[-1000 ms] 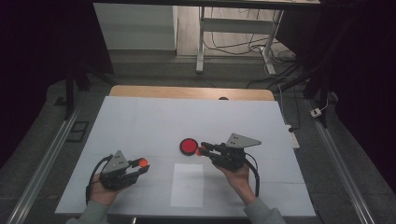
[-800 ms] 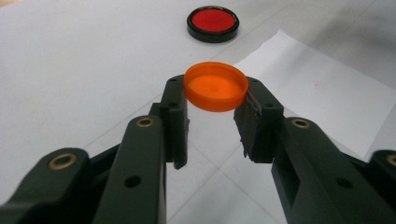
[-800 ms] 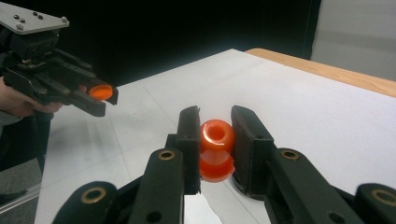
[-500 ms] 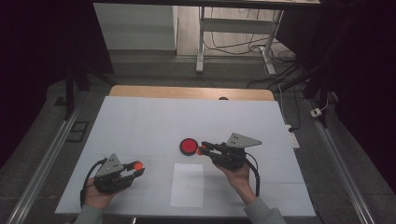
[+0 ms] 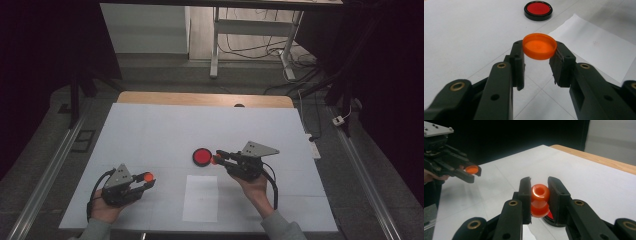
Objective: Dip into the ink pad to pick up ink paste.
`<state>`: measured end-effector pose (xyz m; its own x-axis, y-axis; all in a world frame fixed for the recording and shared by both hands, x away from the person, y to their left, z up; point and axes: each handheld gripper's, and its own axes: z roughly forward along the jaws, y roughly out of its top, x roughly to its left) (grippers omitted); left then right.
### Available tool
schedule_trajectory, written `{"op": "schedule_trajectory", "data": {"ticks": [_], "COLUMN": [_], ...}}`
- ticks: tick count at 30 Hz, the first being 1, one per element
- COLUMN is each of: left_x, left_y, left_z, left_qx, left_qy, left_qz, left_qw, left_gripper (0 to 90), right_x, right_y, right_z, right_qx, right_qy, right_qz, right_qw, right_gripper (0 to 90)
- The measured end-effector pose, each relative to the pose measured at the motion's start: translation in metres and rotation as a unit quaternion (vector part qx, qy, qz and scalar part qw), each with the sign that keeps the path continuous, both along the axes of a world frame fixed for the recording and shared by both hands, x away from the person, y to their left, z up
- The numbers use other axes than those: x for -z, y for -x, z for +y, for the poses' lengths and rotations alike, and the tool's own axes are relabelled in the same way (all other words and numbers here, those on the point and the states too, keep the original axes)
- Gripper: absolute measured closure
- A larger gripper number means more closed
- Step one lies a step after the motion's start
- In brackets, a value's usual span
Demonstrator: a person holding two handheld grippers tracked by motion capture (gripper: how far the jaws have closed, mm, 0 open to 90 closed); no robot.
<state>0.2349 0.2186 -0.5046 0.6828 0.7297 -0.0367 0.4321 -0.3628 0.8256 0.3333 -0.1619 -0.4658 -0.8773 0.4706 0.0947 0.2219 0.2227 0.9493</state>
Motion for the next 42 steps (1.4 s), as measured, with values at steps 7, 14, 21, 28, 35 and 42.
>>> {"op": "schedule_trajectory", "data": {"ticks": [7, 14, 21, 28, 35, 42], "left_x": [0.000, 0.000, 0.000, 0.000, 0.001, 0.002], "left_y": [0.000, -0.001, -0.001, -0.002, -0.002, -0.003], "left_z": [-0.001, 0.000, 0.000, -0.001, 0.001, 0.001], "left_qx": [0.000, -0.001, -0.004, -0.002, -0.008, -0.005], "left_qy": [-0.001, 0.000, -0.001, -0.002, -0.003, -0.003], "left_qz": [0.002, 0.002, 0.004, 0.007, 0.011, 0.012], "left_qw": [1.0000, 1.0000, 1.0000, 1.0000, 0.9999, 0.9999], "left_gripper": [65.5, 65.4, 65.4, 65.4, 65.4, 65.4], "right_x": [0.000, -0.001, -0.003, -0.004, 0.000, 0.009], "right_y": [-0.005, -0.013, -0.018, -0.023, -0.032, -0.044], "right_z": [0.006, 0.009, 0.014, 0.020, 0.023, 0.031], "right_qx": [0.001, 0.006, 0.010, 0.015, 0.022, 0.025], "right_qy": [0.016, 0.020, 0.023, 0.029, 0.035, 0.050], "right_qz": [0.001, 0.005, 0.007, 0.005, 0.012, 0.023], "right_qw": [0.9999, 0.9998, 0.9997, 0.9995, 0.9991, 0.9982], "right_gripper": [73.6, 73.5, 73.5, 73.6, 73.5, 73.5]}}
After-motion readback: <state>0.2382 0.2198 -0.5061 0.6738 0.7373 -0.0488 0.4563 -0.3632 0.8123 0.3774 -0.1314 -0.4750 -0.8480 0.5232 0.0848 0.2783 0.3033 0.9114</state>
